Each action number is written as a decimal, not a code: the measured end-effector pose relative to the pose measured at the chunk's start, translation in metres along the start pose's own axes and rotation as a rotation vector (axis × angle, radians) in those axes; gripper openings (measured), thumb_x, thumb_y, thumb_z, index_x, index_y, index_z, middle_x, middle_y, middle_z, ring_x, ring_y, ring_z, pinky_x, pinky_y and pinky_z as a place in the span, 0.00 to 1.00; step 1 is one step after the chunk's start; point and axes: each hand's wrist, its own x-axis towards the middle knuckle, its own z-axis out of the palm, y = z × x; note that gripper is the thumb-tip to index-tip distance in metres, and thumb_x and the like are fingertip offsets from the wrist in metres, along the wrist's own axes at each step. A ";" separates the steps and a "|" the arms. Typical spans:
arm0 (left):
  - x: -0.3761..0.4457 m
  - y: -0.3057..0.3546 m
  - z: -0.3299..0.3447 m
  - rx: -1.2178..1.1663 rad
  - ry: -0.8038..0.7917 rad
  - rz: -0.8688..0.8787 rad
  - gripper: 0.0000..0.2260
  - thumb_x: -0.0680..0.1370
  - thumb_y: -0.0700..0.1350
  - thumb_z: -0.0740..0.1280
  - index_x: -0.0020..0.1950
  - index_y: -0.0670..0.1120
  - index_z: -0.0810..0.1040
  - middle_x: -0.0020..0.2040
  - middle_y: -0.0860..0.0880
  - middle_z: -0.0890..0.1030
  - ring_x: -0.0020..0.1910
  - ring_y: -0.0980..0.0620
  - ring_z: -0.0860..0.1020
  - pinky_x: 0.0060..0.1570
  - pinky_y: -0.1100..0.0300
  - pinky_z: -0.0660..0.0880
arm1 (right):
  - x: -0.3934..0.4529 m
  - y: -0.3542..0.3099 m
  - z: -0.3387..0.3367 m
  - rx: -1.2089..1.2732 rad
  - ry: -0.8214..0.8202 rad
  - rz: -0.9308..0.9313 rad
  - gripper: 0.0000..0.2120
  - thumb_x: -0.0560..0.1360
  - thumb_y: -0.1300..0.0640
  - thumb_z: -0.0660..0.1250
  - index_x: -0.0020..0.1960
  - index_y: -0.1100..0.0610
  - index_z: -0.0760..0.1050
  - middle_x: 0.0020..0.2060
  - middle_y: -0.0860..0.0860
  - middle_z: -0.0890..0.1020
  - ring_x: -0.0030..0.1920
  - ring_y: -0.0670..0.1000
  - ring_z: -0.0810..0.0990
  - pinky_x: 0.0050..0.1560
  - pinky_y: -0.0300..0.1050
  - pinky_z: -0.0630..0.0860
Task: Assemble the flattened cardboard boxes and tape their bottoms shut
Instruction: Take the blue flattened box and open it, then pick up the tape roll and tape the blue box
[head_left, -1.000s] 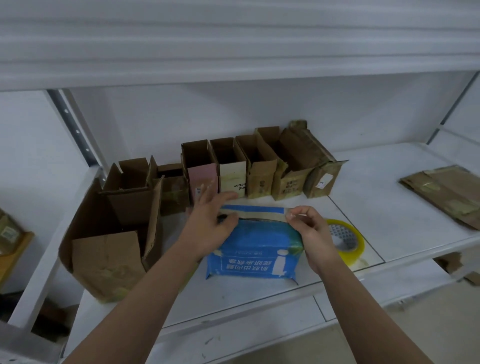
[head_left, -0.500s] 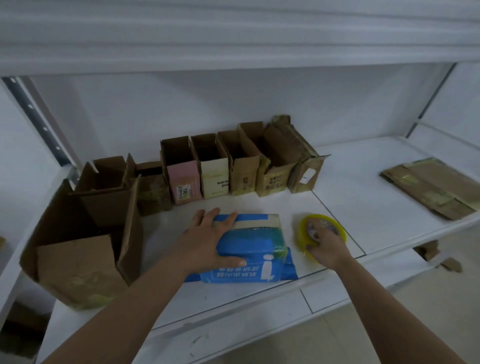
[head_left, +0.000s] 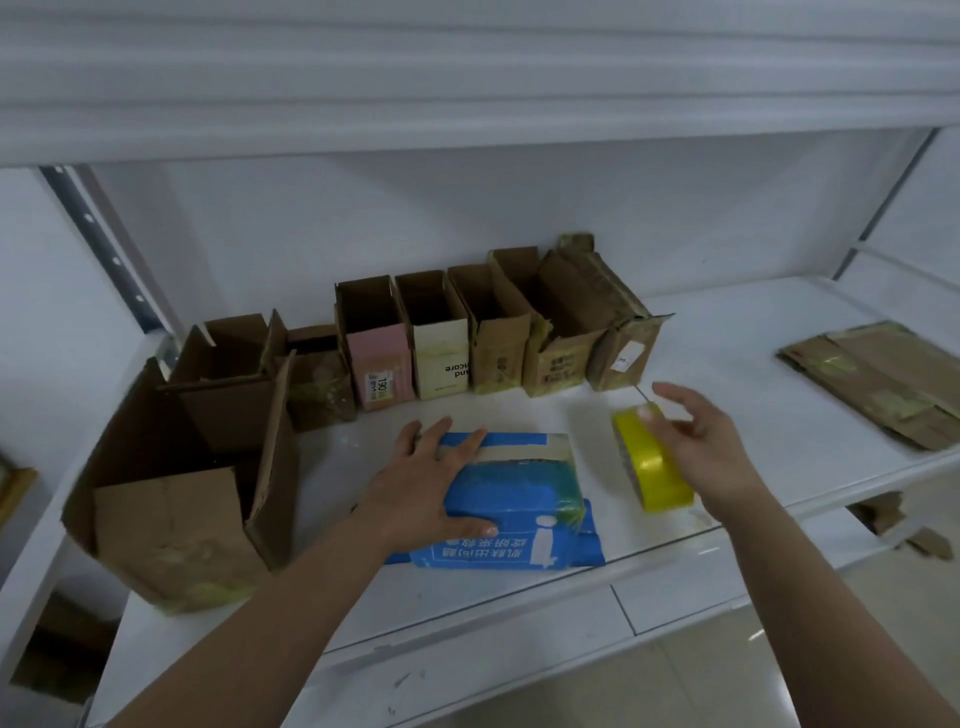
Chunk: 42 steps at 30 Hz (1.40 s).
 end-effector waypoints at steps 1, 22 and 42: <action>0.001 0.001 0.000 -0.005 0.005 0.001 0.46 0.69 0.71 0.65 0.77 0.64 0.39 0.79 0.54 0.40 0.77 0.43 0.37 0.73 0.41 0.58 | -0.005 -0.021 0.002 0.074 -0.013 -0.037 0.11 0.76 0.54 0.70 0.58 0.47 0.78 0.53 0.58 0.82 0.56 0.59 0.80 0.53 0.49 0.77; -0.026 0.044 -0.004 -1.102 0.473 0.149 0.31 0.70 0.77 0.50 0.59 0.60 0.76 0.57 0.55 0.81 0.59 0.60 0.77 0.64 0.55 0.71 | -0.035 -0.113 0.080 -0.294 -0.497 -0.244 0.18 0.79 0.43 0.60 0.53 0.55 0.80 0.47 0.57 0.83 0.49 0.53 0.81 0.50 0.46 0.75; -0.010 0.045 0.001 -1.707 0.742 -0.267 0.14 0.83 0.52 0.57 0.53 0.50 0.82 0.49 0.46 0.85 0.54 0.49 0.81 0.51 0.56 0.78 | -0.020 -0.070 0.075 0.096 -0.735 -0.007 0.30 0.57 0.32 0.76 0.48 0.55 0.85 0.49 0.57 0.84 0.55 0.59 0.81 0.61 0.55 0.72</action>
